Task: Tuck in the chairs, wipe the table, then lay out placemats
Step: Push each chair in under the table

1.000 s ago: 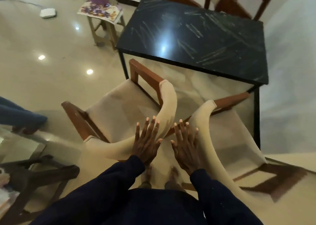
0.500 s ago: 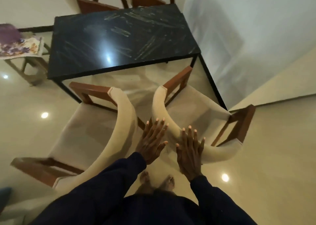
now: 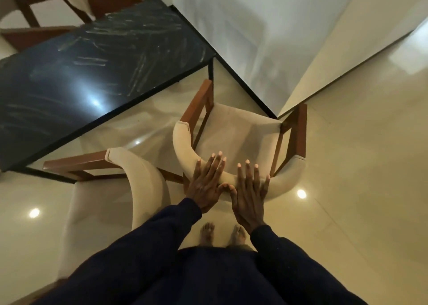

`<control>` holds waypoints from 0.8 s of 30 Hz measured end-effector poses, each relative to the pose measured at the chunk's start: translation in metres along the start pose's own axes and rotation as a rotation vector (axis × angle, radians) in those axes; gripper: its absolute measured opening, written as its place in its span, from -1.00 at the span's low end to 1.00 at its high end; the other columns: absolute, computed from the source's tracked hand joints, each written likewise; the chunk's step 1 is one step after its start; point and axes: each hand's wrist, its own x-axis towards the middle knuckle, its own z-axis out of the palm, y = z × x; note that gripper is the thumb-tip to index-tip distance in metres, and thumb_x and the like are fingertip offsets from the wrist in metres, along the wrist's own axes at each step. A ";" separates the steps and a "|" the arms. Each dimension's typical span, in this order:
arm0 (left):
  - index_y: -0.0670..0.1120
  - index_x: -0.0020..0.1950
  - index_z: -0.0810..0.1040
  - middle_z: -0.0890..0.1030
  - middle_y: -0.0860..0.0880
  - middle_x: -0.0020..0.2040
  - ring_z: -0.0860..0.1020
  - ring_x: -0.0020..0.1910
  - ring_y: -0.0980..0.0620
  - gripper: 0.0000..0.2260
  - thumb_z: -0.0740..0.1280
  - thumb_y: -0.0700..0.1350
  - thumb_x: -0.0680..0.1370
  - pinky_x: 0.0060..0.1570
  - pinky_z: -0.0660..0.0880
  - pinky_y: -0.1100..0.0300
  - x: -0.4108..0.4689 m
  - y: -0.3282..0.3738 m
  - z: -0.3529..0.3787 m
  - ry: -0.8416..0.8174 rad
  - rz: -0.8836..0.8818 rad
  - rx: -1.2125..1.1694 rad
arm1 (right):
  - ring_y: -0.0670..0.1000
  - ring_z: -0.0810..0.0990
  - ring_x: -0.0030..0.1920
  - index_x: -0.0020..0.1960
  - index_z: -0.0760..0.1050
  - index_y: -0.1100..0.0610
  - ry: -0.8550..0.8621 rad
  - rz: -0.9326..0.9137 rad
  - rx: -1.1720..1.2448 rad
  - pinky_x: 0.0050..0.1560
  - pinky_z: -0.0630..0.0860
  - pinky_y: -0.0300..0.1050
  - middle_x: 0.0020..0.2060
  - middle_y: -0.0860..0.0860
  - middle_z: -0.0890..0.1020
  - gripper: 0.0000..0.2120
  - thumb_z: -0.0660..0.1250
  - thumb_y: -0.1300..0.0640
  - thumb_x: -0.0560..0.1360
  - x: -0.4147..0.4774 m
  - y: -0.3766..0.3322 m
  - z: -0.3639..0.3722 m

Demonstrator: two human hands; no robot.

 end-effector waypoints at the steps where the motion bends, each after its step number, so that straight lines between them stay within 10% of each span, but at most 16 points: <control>1: -0.08 0.75 -0.07 -0.13 -0.10 0.76 -0.09 0.73 -0.14 -0.37 -0.08 0.21 0.76 0.62 0.02 -0.37 0.001 -0.002 0.001 -0.006 0.015 -0.011 | 0.18 -0.15 0.73 0.76 -0.02 0.06 -0.001 -0.001 0.003 0.65 -0.13 0.45 0.75 0.09 -0.09 -0.30 0.11 -0.18 0.73 0.000 0.000 0.001; 9: -0.08 0.75 -0.07 -0.15 -0.09 0.76 -0.09 0.73 -0.12 -0.35 -0.15 0.25 0.75 0.63 -0.04 -0.37 0.029 0.000 0.013 -0.022 0.035 -0.042 | 0.15 -0.15 0.74 0.76 -0.01 0.02 -0.049 -0.020 0.031 0.63 -0.07 0.46 0.75 0.05 -0.08 -0.23 0.28 -0.16 0.70 0.024 0.027 0.007; 24: -0.04 0.76 -0.04 -0.13 -0.06 0.76 -0.11 0.73 -0.11 -0.40 0.01 0.13 0.75 0.66 -0.08 -0.28 0.114 0.061 0.035 0.074 -0.019 -0.079 | 0.03 -0.27 0.72 0.76 -0.08 -0.03 -0.146 -0.138 -0.009 0.66 -0.35 0.27 0.75 0.00 -0.11 -0.29 -0.02 -0.31 0.72 0.088 0.167 -0.060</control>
